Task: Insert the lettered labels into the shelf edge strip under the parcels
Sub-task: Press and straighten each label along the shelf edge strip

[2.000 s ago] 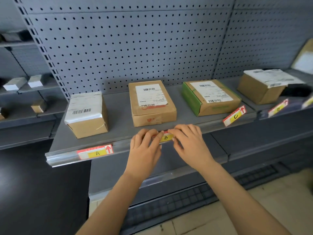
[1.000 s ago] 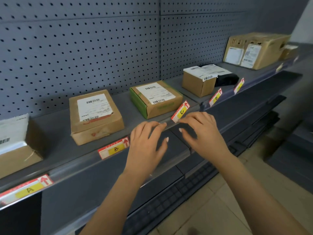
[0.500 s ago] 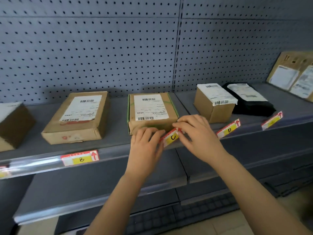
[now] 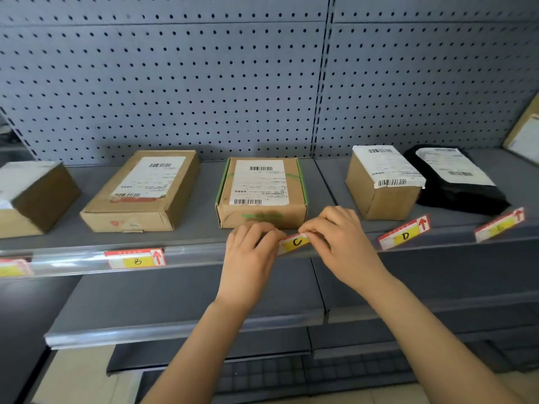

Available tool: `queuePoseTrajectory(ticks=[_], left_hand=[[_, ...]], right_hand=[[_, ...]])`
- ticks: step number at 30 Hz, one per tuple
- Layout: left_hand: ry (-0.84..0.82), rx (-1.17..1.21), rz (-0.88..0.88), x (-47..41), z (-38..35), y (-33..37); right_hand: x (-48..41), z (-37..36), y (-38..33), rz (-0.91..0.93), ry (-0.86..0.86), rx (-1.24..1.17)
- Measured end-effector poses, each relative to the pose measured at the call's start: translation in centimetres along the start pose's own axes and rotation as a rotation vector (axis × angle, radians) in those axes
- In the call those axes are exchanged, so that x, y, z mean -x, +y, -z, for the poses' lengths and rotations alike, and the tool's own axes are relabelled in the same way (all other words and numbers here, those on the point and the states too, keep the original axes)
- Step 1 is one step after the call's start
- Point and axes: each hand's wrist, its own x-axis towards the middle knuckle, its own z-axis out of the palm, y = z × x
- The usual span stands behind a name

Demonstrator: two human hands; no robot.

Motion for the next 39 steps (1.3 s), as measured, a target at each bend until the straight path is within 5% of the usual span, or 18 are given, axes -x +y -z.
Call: queuePoseTrajectory(ticks=[10, 25, 39], left_hand=[[0.01, -0.091, 0.031, 0.3, 1.0, -0.6], [0.108, -0.244, 0.001, 4.3, 0.3, -0.9], [-0.067, -0.162, 0.042, 4.6, 2.1, -0.1]], right_hand=[[-0.2, -1.1, -0.5, -0.019, 0.056, -0.181], [1.4, -3.2, -0.8, 0.198, 0.118, 0.115], [2.4, -1.6, -3.1, 0.053, 0.025, 0.211]])
